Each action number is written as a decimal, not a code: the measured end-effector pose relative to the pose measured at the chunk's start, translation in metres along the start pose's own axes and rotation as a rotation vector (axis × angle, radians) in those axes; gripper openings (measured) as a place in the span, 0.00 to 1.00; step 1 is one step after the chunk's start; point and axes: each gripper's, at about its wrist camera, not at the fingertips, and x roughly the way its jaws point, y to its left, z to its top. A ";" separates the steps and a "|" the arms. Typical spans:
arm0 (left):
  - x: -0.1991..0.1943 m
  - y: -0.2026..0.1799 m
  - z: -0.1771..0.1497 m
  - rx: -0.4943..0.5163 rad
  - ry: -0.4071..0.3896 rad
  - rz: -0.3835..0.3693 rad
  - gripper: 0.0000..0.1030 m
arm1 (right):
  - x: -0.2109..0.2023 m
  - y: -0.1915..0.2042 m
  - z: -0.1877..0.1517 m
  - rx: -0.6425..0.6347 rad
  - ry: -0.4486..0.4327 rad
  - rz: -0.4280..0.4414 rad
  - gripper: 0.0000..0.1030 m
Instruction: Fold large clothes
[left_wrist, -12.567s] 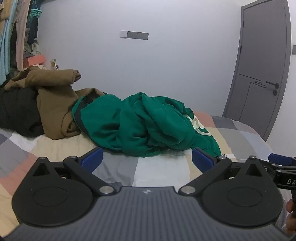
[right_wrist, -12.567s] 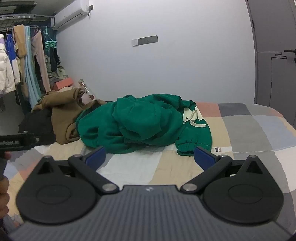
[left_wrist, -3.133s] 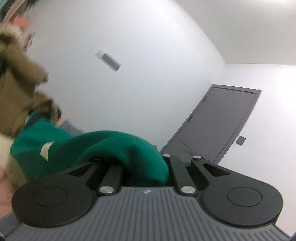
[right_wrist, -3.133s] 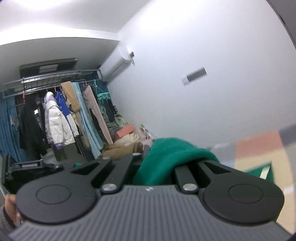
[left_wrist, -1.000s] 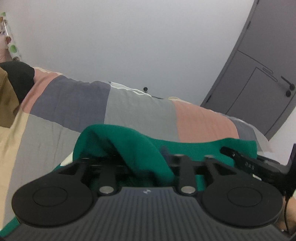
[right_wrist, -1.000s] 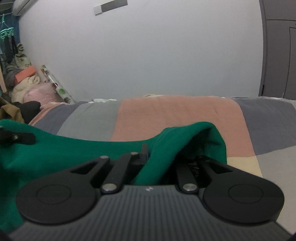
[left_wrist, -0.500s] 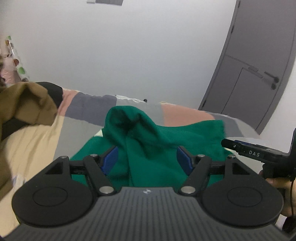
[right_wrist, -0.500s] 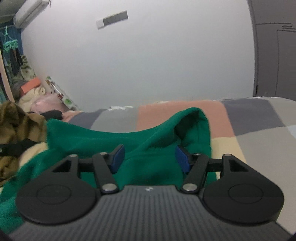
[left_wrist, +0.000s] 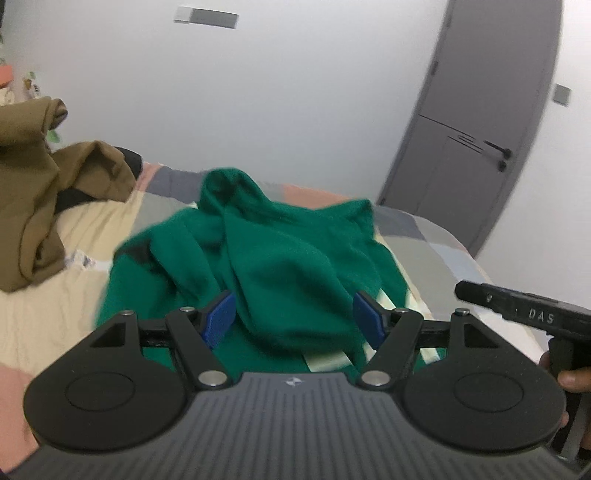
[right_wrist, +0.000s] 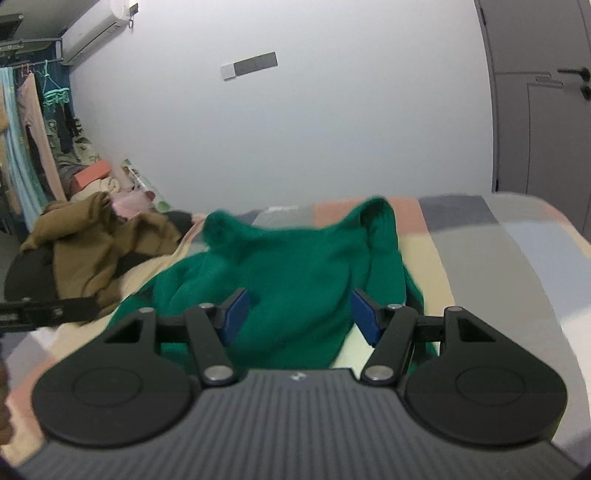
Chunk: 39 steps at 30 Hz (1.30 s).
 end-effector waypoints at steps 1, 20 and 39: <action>-0.004 -0.002 -0.008 0.000 0.005 -0.011 0.72 | -0.008 0.002 -0.008 -0.001 0.011 0.003 0.61; 0.038 0.005 -0.091 -0.195 0.309 -0.250 0.72 | -0.004 0.039 -0.112 -0.132 0.261 0.066 0.61; 0.081 -0.008 -0.113 -0.181 0.412 -0.215 0.11 | 0.013 0.056 -0.126 -0.248 0.310 0.096 0.60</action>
